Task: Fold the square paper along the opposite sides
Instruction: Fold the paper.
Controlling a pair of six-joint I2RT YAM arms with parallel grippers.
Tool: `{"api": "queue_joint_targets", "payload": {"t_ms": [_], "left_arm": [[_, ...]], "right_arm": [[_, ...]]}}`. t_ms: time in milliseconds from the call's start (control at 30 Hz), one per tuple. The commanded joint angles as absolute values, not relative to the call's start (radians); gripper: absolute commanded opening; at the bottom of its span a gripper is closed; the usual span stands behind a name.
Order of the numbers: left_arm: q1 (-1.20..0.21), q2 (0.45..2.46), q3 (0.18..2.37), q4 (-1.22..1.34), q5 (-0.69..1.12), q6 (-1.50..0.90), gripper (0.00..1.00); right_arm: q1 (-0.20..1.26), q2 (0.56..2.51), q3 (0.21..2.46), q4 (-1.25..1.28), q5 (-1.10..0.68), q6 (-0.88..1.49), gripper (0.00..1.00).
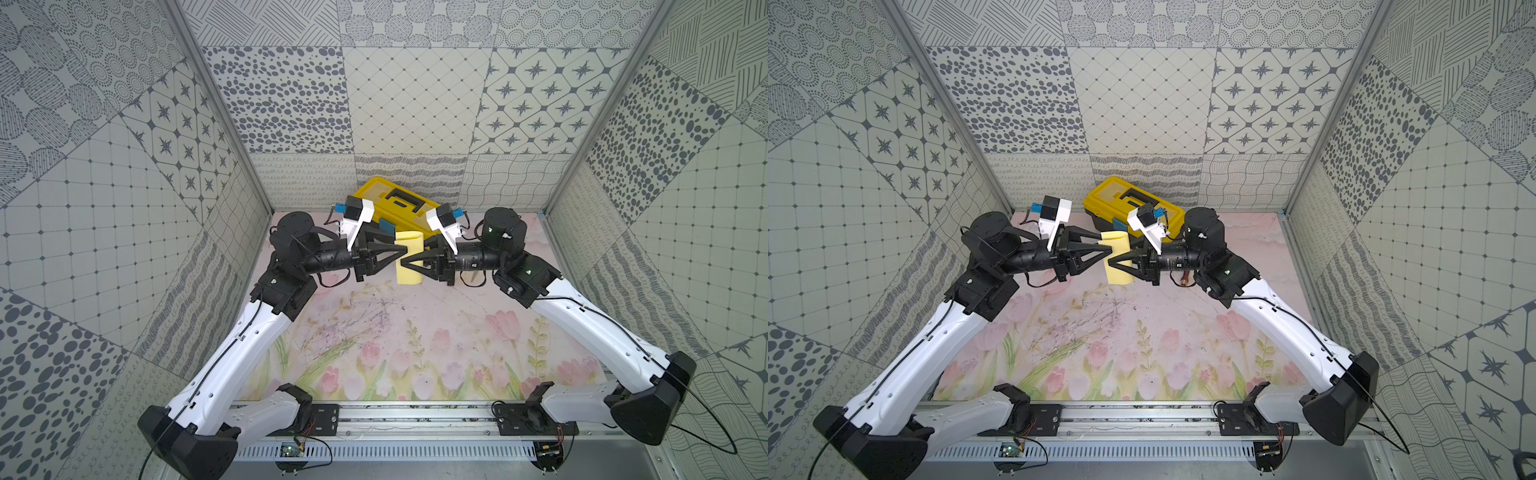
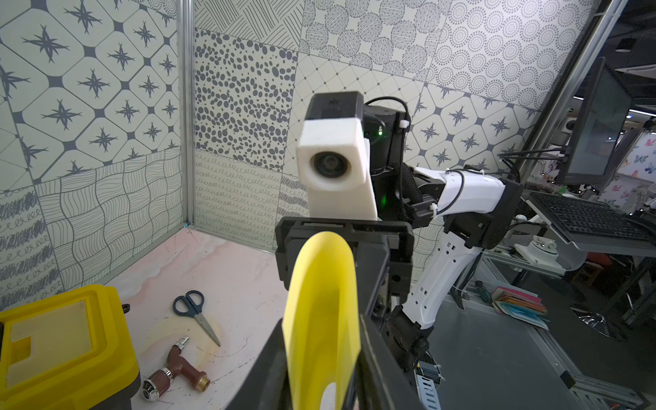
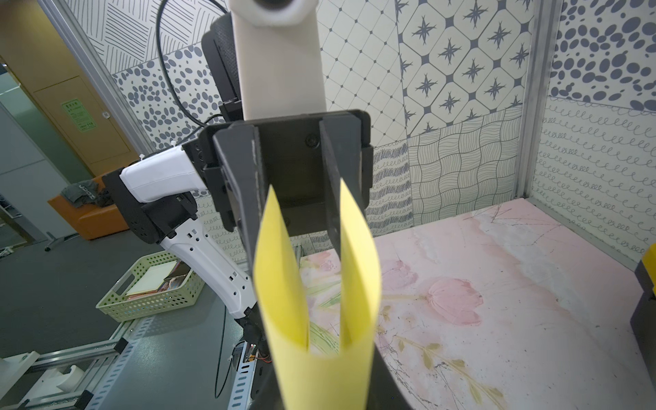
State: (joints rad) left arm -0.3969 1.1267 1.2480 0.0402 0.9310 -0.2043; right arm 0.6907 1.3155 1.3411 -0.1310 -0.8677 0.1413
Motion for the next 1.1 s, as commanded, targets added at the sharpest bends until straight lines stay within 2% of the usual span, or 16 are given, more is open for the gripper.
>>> {"api": "queue_joint_targets", "payload": {"t_ms": [0, 167, 300, 367, 500, 533, 700, 833, 1067], "left_arm": [[-0.394, 1.133, 1.252, 0.097, 0.935, -0.194, 0.27], [-0.394, 1.138, 1.252, 0.096, 0.938, -0.193, 0.14], [-0.394, 1.132, 1.247, 0.097, 0.940, -0.191, 0.13], [-0.394, 1.130, 1.243, 0.096, 0.942, -0.189, 0.17], [-0.394, 1.127, 1.241, 0.087, 0.955, -0.178, 0.33], [-0.394, 1.126, 1.240, 0.085, 0.958, -0.176, 0.34], [-0.394, 1.130, 1.238, 0.085, 0.963, -0.172, 0.13], [-0.394, 1.128, 1.238, 0.085, 0.964, -0.170, 0.00], [-0.394, 1.111, 1.225, 0.088, 0.950, -0.165, 0.00]], "right_arm": [[0.697, 1.317, 1.371, -0.112, -0.877, 0.132, 0.25], [0.698, 1.316, 1.371, -0.113, -0.876, 0.130, 0.25], [0.699, 1.316, 1.373, -0.115, -0.875, 0.129, 0.25], [0.699, 1.315, 1.376, -0.116, -0.874, 0.129, 0.25], [0.701, 1.318, 1.383, -0.123, -0.873, 0.127, 0.26], [0.701, 1.319, 1.385, -0.124, -0.873, 0.127, 0.26], [0.706, 1.326, 1.393, -0.134, -0.870, 0.124, 0.26], [0.709, 1.327, 1.399, -0.142, -0.869, 0.121, 0.29], [0.712, 1.306, 1.398, -0.156, -0.819, 0.111, 0.40]]}}
